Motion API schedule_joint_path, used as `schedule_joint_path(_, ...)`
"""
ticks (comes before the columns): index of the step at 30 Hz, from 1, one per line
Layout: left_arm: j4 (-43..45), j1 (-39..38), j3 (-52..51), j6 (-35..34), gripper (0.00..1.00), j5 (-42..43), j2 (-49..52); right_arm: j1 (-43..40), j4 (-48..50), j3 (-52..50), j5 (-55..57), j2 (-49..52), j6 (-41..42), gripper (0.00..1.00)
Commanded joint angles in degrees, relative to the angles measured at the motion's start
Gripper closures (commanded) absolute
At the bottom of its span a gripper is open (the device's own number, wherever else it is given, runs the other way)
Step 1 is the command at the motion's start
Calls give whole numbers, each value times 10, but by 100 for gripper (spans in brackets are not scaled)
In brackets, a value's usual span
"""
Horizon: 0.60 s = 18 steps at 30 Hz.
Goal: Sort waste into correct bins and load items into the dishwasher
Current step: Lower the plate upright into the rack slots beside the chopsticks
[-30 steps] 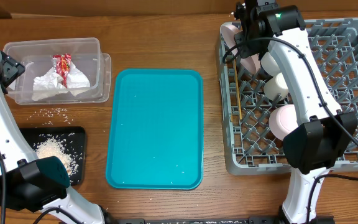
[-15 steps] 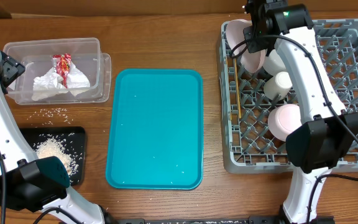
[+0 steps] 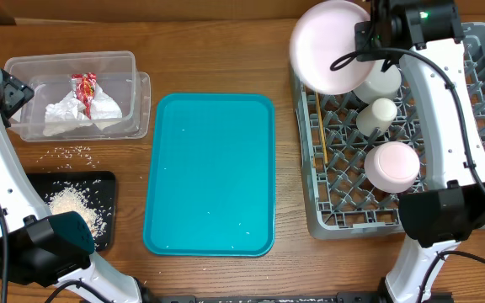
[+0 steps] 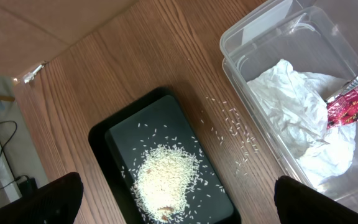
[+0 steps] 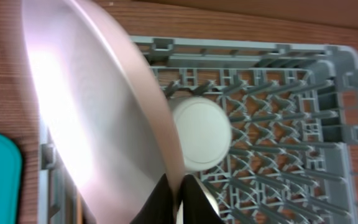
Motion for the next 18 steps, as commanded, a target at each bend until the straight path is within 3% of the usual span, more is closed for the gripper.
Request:
schedule_joint_path(1, 1, 2, 4, -10, 0, -3, -13, 5, -5, 12, -8, -12, 26, 96)
schedule_joint_path(6, 1, 2, 4, -10, 0, -3, -13, 5, -10, 12, 2, -11, 26, 96)
schedule_joint_path(18, 1, 2, 4, -10, 0, -3, -13, -7, 30, 4, 143, 6, 35, 96)
